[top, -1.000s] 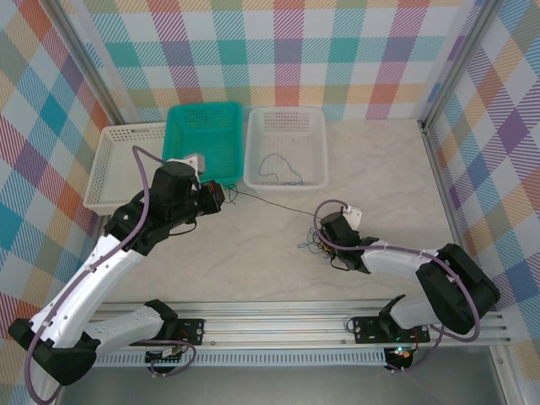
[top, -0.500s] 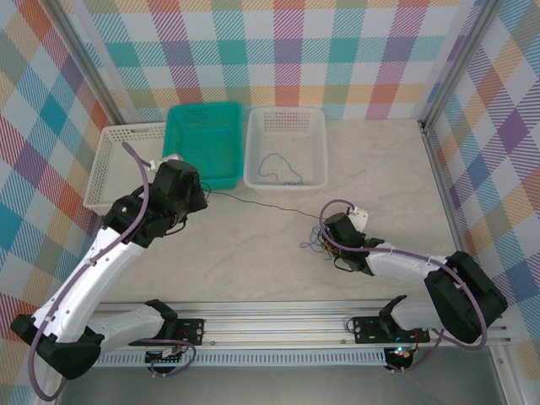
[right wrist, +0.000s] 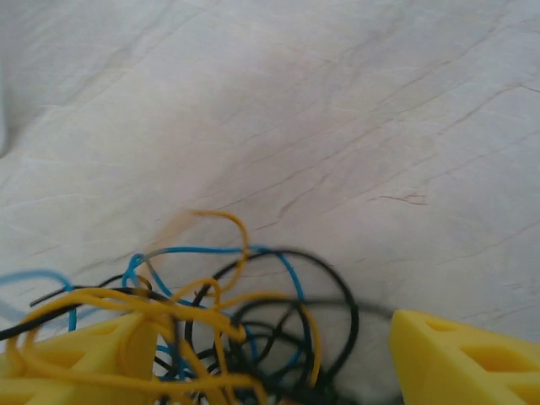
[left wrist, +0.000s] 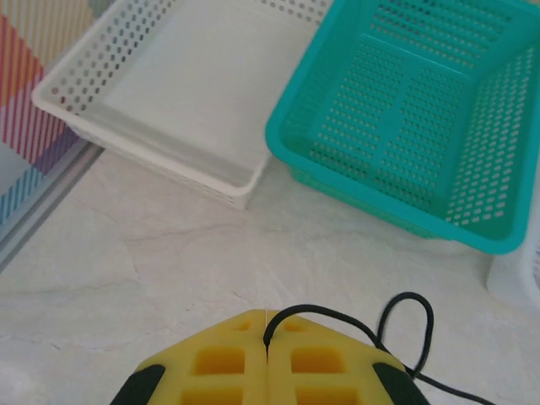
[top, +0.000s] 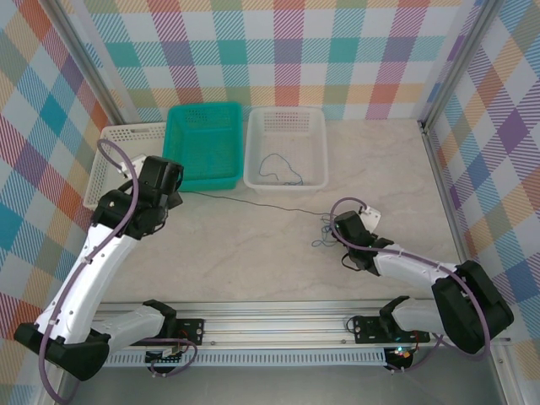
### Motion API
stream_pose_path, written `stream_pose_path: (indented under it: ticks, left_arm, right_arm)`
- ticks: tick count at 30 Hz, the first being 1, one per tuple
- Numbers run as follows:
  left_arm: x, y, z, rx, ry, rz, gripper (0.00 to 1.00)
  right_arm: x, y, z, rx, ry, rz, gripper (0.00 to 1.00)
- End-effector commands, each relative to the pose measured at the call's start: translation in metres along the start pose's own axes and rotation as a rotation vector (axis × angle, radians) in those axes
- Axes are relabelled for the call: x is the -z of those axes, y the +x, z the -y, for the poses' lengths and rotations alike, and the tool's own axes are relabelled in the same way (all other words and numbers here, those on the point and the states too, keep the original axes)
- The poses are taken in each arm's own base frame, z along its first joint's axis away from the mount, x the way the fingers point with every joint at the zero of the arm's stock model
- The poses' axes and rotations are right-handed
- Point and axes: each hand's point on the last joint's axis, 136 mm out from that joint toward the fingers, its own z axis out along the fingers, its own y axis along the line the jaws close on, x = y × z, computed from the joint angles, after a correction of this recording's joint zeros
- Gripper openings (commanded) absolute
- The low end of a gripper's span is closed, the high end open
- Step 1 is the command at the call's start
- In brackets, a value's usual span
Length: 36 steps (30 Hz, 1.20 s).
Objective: Untangle the cables
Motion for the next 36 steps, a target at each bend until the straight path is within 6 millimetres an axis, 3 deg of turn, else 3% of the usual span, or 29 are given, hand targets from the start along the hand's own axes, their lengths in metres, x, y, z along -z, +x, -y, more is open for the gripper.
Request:
stream_pose_path:
  ticks: [1,10,12,14,18,20,22,28,36]
  left_arm:
    - [0.013,-0.016,-0.022,0.032,-0.041,0.051,0.0]
    - [0.012,-0.023,-0.057,0.131,-0.117,0.047,0.0]
    - [0.011,-0.023,-0.058,0.14,-0.095,0.036,0.0]
    - [0.009,-0.019,-0.043,0.125,-0.008,0.006,0.0]
    - [0.002,-0.004,-0.007,0.11,0.167,-0.084,0.0]
    - [0.001,-0.003,0.001,0.099,0.199,-0.105,0.0]
    - [0.001,-0.004,0.006,0.093,0.217,-0.112,0.0]
    - [0.013,-0.017,0.019,0.097,0.294,-0.096,0.0]
    - [0.038,-0.051,0.034,0.107,0.388,-0.017,0.0]
  right_arm:
    - [0.001,-0.001,0.019,0.006,0.056,0.01,0.74]
    - [-0.001,-0.005,0.045,-0.039,0.114,0.007,0.78]
    - [-0.002,-0.005,0.046,-0.059,0.102,-0.001,0.78]
    - [-0.002,-0.006,0.043,-0.06,0.082,-0.006,0.79]
    - [0.003,-0.009,0.014,0.01,-0.061,-0.033,0.88]
    - [0.009,-0.015,0.0,0.041,-0.121,-0.047,0.98]
    - [0.019,-0.023,-0.011,0.073,-0.16,-0.055,1.0]
    - [0.052,-0.053,-0.029,0.146,-0.218,-0.037,1.0]
    - [0.084,-0.076,-0.046,0.149,-0.315,-0.011,1.0]
